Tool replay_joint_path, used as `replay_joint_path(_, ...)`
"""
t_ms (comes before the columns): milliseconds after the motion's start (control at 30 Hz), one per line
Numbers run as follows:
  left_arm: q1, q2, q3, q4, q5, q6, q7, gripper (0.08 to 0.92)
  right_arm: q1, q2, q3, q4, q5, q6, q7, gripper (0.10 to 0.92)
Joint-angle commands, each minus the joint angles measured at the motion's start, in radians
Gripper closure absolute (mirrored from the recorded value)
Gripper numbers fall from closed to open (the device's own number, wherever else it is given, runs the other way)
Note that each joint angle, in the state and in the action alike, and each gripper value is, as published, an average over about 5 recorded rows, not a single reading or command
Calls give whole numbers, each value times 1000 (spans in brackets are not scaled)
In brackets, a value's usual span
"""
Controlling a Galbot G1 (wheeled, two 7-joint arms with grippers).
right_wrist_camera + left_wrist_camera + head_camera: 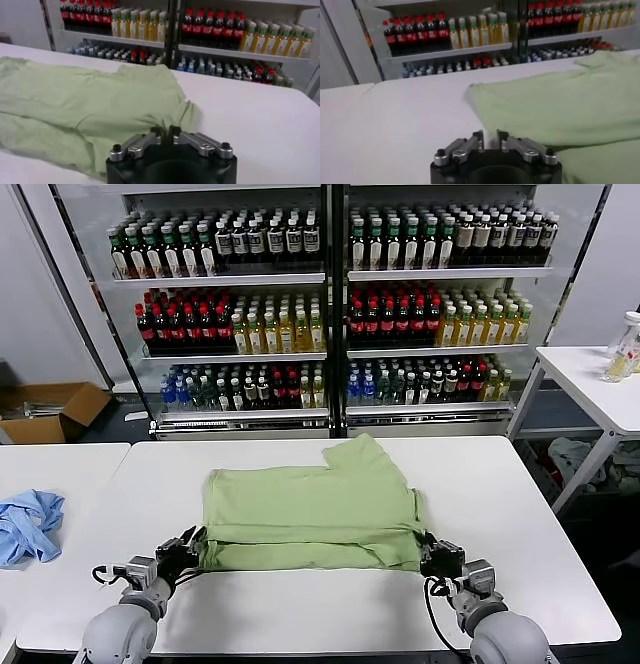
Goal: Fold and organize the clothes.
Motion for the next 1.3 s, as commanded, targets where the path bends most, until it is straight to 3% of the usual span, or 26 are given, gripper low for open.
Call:
replay_joint_path(33, 55, 41, -64, -88, -34, -3, -5, 646, -46, -17, 43, 51, -23, 6, 9, 607)
replay_joint_path(200, 143, 50, -104, -202, -187, 57, -36, 507, -123, -28, 70, 107, -11, -7, 33, 468)
replay_joint_path(433, 262, 29, -94, -335, -255, 110, -27, 299, -128, 9, 23, 55, -6, -16, 68, 265)
replay_joint_path(567, 268, 9, -40, -312, -181, 120, -20, 205, -99, 28, -7, 17, -4, -22, 85, 209)
replay_joint_path(700, 225, -3, -18, -236, -134, 134, -50, 179, -78, 36, -15, -5, 9, -31, 92, 203)
replay_joint_path(833, 193, 2, -31, -186, -129, 146, -85, 177, -67, 40, -12, -26, 45, -17, 79, 243)
replay_joint_path(967, 196, 10, -39, -170, -124, 156, -89, 192, -60, 47, -14, -52, 71, -10, 75, 344)
replay_joint_path(1300, 183, -2, -31, -167, -122, 155, -77, 457, -50, 47, -21, -56, 79, -9, 72, 638)
